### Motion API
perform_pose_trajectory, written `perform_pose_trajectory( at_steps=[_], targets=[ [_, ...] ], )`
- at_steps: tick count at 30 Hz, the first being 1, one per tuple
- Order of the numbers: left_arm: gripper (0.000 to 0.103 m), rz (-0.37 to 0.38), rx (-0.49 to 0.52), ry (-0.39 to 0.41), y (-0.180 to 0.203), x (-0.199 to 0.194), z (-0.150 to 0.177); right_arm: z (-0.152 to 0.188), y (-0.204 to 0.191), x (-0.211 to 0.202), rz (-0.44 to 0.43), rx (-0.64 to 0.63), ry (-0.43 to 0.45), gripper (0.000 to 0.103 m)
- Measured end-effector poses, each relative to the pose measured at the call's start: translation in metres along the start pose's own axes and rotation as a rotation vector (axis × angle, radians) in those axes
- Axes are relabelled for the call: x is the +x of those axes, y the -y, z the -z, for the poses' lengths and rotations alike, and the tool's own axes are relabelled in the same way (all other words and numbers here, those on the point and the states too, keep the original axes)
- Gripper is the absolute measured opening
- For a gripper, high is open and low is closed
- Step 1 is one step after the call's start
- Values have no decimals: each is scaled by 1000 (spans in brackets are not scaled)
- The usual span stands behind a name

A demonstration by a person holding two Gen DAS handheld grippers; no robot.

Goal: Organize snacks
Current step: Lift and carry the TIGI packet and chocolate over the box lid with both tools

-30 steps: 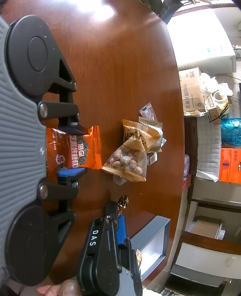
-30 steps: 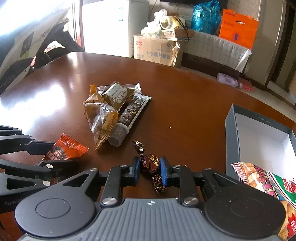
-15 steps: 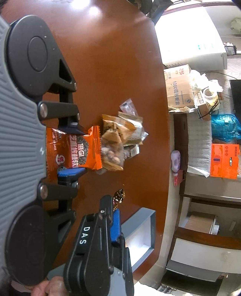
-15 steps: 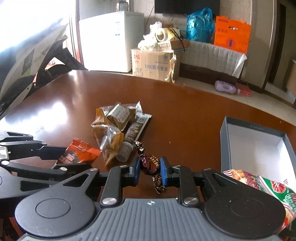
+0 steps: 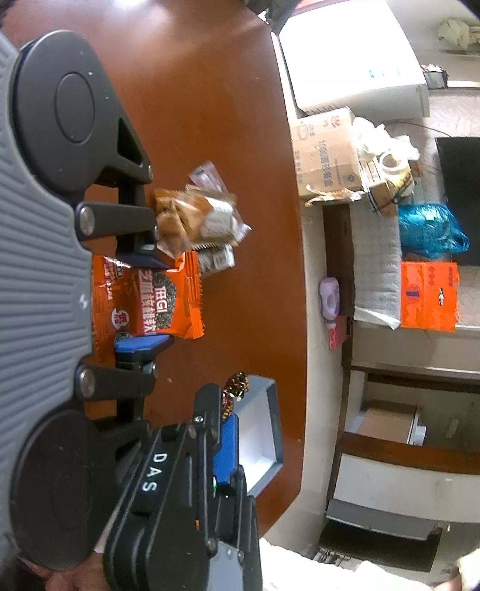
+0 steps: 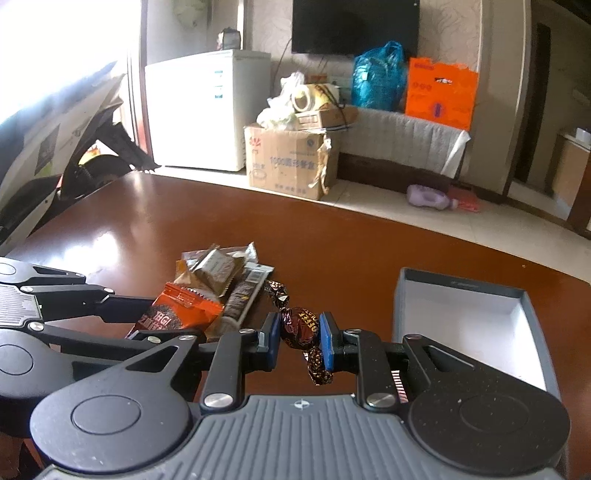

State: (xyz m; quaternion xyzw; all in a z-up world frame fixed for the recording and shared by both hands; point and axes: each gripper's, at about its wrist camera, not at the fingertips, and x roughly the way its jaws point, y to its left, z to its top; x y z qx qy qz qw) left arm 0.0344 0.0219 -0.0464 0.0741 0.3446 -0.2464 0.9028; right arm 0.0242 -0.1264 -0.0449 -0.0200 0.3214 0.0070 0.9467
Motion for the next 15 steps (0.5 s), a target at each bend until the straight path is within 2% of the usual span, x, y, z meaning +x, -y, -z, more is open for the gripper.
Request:
perform_pose_trajectory(
  at_steps=[15],
  targets=[
    [35, 58, 62, 29, 54, -6, -29, 3, 44, -32, 84, 50, 35, 24]
  ],
)
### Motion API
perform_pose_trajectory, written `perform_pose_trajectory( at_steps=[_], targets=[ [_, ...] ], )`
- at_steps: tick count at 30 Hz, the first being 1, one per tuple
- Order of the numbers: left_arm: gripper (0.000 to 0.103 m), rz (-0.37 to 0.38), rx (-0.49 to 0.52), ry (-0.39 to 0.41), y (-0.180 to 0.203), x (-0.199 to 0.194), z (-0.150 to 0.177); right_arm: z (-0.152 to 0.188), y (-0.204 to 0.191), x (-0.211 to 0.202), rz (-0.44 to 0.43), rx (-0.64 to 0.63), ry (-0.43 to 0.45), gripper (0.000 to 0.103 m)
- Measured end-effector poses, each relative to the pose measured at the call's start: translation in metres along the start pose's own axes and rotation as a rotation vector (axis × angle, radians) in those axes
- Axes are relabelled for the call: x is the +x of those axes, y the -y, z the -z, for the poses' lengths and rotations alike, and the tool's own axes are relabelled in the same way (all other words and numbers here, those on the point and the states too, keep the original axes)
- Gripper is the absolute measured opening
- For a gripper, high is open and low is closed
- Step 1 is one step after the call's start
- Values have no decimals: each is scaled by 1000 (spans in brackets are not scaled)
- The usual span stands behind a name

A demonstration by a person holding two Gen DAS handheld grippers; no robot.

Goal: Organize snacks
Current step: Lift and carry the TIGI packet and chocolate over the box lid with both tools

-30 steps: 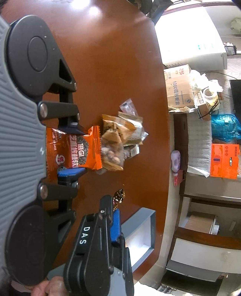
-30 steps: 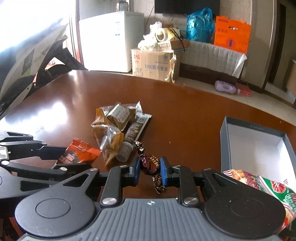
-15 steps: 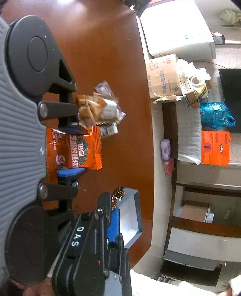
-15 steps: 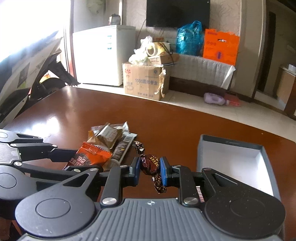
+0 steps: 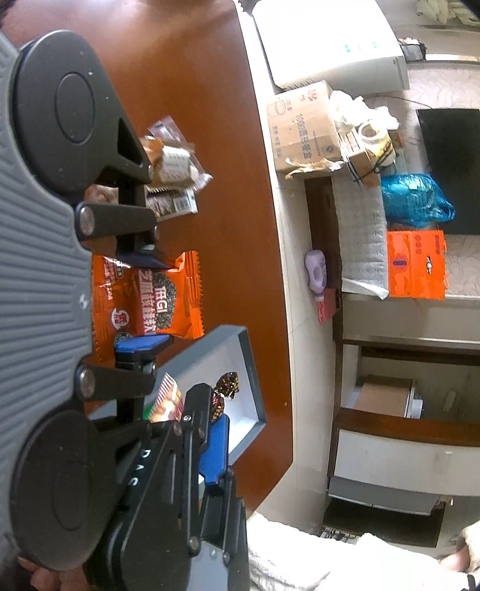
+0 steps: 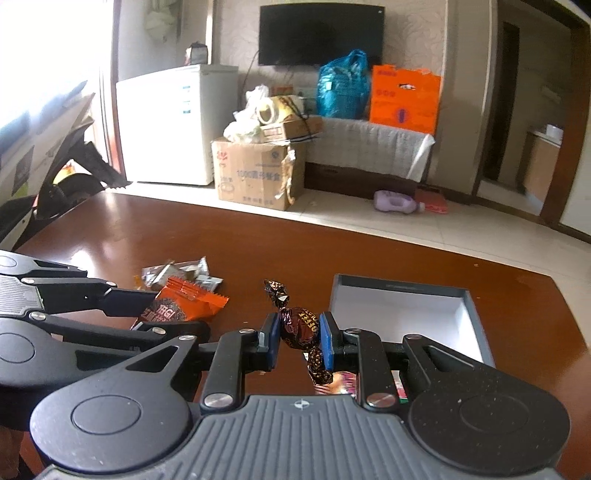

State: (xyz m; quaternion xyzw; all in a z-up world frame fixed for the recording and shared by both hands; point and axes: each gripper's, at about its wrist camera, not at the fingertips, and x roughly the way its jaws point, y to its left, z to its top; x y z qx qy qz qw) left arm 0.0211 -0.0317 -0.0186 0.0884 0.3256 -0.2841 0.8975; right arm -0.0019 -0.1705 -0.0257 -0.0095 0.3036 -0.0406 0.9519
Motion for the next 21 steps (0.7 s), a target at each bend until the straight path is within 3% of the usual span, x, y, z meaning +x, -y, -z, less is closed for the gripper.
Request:
perform_pose_trajectory(
  at_steps=[21],
  targets=[
    [35, 66, 69, -15, 72, 26, -30, 18, 79, -20, 97, 84, 4, 24]
  ],
)
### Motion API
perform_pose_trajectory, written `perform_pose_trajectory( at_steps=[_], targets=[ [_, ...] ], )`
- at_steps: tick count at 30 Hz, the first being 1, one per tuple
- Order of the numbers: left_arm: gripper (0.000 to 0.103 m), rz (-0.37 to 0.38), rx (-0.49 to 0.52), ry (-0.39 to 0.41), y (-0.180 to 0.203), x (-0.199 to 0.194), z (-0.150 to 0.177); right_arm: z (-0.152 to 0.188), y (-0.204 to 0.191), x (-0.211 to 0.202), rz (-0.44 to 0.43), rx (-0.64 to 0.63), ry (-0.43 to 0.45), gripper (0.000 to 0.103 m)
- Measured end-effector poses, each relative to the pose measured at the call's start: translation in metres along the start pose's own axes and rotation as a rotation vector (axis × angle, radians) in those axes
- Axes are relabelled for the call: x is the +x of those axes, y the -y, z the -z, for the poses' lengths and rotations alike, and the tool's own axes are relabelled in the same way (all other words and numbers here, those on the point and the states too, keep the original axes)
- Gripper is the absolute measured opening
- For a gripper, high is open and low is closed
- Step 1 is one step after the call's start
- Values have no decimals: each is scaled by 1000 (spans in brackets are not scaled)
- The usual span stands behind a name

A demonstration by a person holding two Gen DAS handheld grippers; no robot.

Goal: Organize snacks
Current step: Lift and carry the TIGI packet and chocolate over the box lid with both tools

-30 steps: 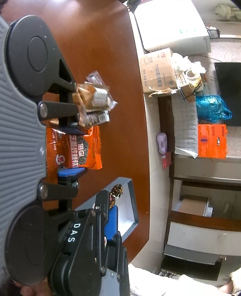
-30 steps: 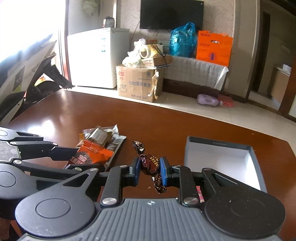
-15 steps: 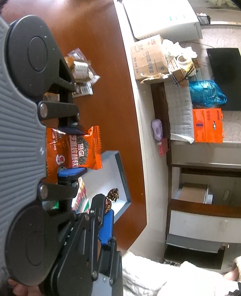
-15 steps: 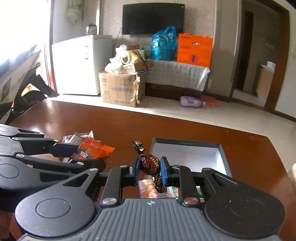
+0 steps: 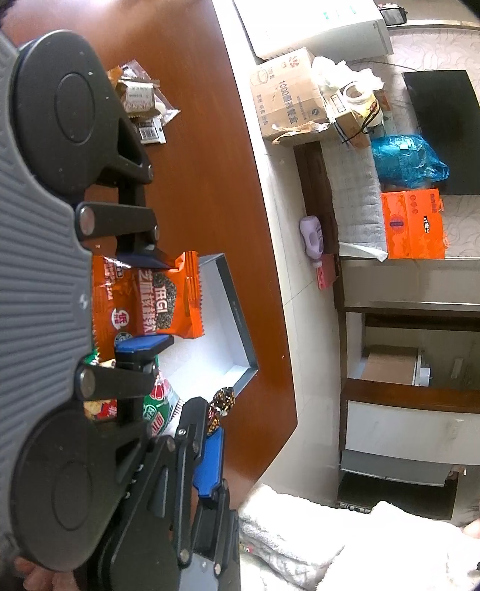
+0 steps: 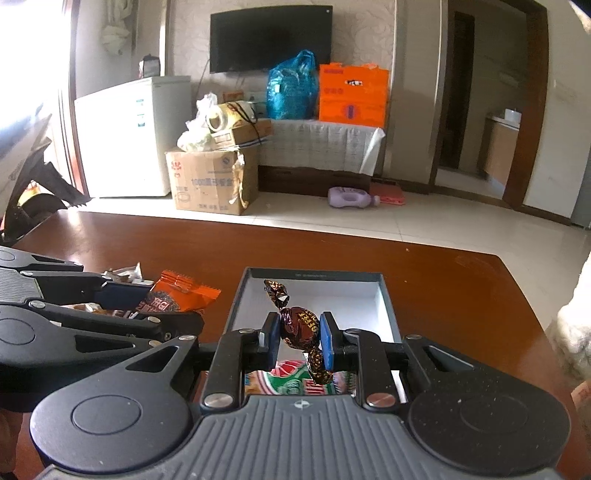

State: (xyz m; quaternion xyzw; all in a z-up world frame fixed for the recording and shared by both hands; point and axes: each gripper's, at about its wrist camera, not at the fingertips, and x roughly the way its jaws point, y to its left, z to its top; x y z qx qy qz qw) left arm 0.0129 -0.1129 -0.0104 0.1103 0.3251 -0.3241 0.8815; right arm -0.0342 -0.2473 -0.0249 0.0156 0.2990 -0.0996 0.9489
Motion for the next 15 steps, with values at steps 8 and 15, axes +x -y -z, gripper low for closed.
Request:
perform_pose_trajectory(
  at_steps=[8, 15],
  targets=[
    [35, 6, 9, -8, 12, 11, -9, 2, 10, 5, 12, 16, -6, 24],
    [35, -6, 14, -14, 13, 20, -10, 7, 19, 11, 17, 30, -20, 24]
  ],
)
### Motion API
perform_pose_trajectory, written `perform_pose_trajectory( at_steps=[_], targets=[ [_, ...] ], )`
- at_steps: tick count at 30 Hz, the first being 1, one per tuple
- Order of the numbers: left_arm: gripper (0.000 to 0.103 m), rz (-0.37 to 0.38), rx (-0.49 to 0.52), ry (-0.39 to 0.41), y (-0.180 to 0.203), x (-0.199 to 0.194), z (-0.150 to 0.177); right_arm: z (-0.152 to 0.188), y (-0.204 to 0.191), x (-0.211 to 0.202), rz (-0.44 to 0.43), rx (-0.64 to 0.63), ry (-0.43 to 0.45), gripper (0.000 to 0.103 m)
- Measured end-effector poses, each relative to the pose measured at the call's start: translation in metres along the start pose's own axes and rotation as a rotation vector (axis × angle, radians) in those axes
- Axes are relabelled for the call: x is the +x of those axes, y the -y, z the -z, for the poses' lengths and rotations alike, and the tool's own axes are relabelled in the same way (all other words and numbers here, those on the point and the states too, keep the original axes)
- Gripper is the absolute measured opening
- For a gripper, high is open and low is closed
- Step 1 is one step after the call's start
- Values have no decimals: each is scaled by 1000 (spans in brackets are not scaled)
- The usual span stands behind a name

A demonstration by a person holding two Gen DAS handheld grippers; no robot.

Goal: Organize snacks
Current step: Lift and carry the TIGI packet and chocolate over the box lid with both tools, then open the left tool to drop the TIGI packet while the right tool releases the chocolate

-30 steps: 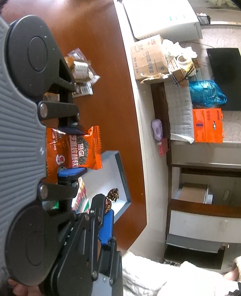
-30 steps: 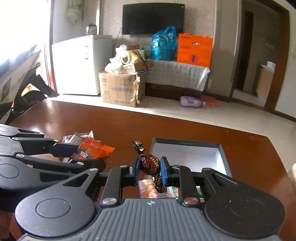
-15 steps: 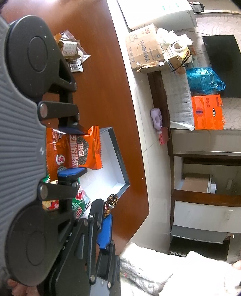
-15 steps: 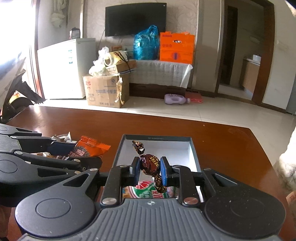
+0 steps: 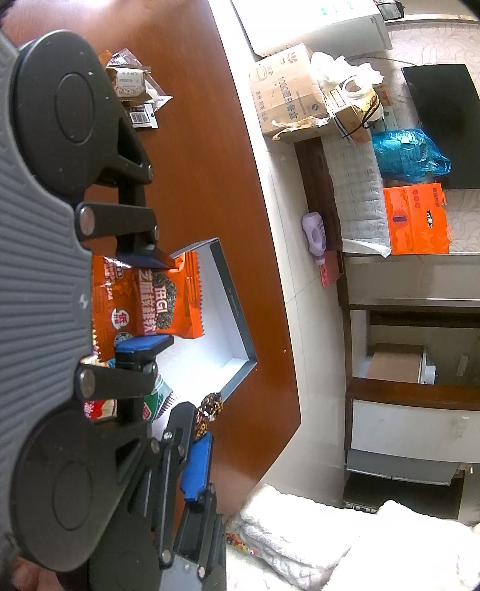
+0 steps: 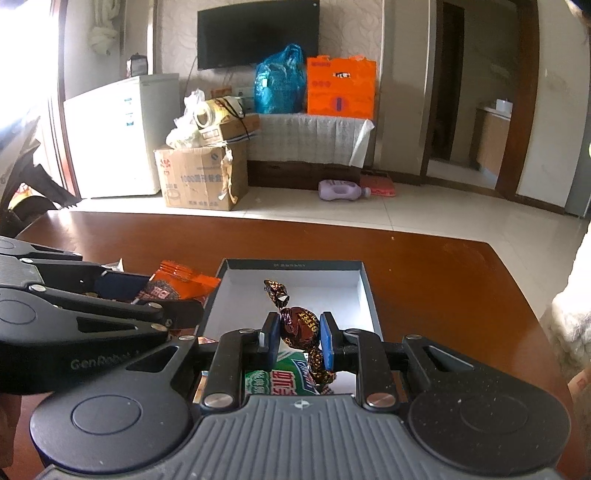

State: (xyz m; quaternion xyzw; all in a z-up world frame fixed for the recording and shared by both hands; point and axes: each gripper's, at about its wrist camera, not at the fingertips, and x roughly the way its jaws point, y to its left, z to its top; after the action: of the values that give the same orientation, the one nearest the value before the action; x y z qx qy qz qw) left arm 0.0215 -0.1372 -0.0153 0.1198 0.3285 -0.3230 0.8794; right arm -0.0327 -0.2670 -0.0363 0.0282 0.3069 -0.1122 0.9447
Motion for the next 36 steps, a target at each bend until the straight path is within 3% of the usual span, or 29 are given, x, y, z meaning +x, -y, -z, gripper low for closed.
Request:
perform_pose_trajectory(
  at_steps=[14, 25, 36],
  targets=[
    [35, 3, -9, -19, 4, 24, -6, 18, 12, 12, 8, 20, -38, 24],
    [35, 92, 12, -67, 13, 54, -14, 27, 19, 21, 18, 37, -70, 24],
    [35, 135, 40, -112, 19, 77, -15, 36, 19, 32, 19, 26, -110, 25]
  ],
)
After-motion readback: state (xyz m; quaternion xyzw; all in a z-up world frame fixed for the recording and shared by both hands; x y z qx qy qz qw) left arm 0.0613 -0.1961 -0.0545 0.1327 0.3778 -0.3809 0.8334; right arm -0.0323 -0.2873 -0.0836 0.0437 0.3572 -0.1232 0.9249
